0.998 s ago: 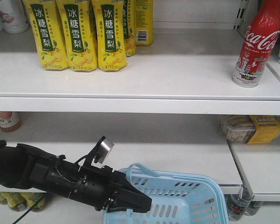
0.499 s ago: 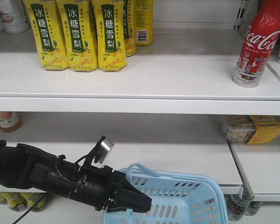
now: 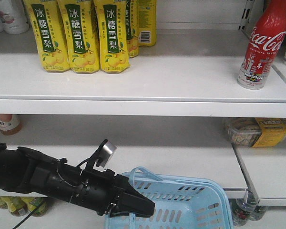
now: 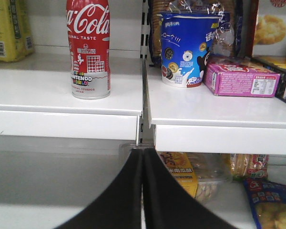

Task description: Place coke in basket with both arms

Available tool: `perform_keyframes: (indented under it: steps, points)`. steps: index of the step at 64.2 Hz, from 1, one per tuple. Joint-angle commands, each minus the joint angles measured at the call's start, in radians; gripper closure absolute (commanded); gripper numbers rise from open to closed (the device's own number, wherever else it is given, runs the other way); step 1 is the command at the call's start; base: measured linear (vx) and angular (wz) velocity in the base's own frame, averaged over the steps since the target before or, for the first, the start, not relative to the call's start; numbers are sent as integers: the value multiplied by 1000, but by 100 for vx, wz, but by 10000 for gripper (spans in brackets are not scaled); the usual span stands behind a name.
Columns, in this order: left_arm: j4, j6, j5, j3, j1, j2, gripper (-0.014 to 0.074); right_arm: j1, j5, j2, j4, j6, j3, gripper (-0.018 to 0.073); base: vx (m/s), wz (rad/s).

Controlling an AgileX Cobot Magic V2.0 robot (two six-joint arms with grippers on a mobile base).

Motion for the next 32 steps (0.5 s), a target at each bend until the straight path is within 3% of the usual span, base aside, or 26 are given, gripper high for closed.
perform_keyframes:
  steps: [1,12,32]
  points:
    - [-74,7,94,-16,-4,-50,602,-5,-98,65,4,6,-57,569,0,0]
    - [-74,7,94,-16,-4,-50,602,-5,-187,100,10,7,-58,569,0,0]
    - [-74,7,94,-16,-4,-50,602,-5,-183,100,-4,-7,-58,511,0,0]
